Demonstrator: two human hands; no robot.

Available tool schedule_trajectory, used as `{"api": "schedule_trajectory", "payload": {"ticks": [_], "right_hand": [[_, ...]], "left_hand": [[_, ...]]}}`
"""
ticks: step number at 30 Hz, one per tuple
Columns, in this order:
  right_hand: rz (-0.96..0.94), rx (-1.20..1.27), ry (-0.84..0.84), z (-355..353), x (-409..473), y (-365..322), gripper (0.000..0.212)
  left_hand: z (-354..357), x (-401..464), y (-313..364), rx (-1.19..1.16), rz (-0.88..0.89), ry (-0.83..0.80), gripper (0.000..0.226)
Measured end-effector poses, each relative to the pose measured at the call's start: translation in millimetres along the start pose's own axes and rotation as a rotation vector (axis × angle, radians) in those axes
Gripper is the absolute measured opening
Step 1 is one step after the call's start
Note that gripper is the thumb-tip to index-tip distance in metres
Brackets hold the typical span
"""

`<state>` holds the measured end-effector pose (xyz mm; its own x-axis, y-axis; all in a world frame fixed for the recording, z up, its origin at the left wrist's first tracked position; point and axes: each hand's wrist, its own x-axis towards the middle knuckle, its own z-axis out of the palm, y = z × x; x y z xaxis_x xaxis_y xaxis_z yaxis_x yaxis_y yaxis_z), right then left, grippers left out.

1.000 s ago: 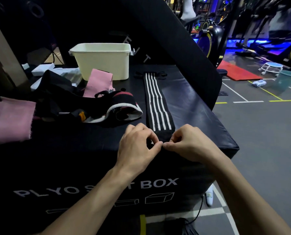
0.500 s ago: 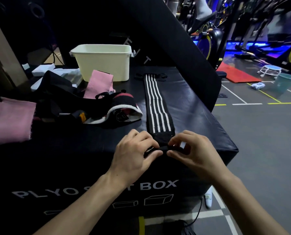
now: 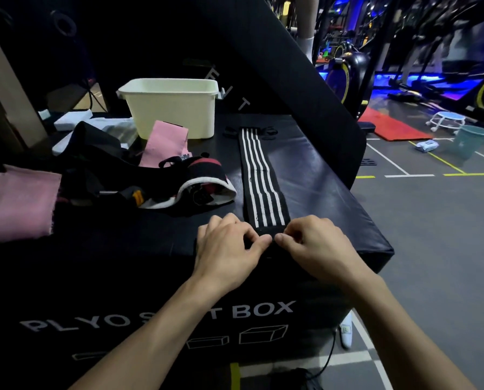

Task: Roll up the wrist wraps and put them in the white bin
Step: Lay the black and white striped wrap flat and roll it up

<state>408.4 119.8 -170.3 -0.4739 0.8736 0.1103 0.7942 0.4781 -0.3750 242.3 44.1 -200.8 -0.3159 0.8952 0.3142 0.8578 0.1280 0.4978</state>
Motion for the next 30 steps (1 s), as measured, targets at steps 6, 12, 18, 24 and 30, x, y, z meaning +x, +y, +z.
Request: {"api": "schedule_trajectory", "payload": {"ticks": [6, 12, 18, 24, 30], "right_hand": [[0.101, 0.125, -0.106, -9.8, 9.1, -5.3, 0.04], [0.067, 0.198, -0.035, -5.8, 3.9, -2.6, 0.034], [-0.138, 0.218, 0.293, 15.9, -14.7, 2.3, 0.016], [-0.282, 0.109, 0.259, 17.4, -13.3, 15.7, 0.022], [-0.334, 0.093, 0.223, 19.3, -12.2, 20.0, 0.028]], "left_hand": [[-0.4, -3.3, -1.6, -0.068, 0.272, 0.1, 0.014], [3.8, -3.1, -15.3, 0.0, 0.462, 0.122, 0.022], [8.6, -0.1, -13.3, -0.038, 0.477, 0.124, 0.019], [9.6, 7.0, -12.5, -0.17, 0.323, 0.048, 0.015], [2.2, 14.0, -8.7, -0.275, 0.213, -0.033, 0.012]]}}
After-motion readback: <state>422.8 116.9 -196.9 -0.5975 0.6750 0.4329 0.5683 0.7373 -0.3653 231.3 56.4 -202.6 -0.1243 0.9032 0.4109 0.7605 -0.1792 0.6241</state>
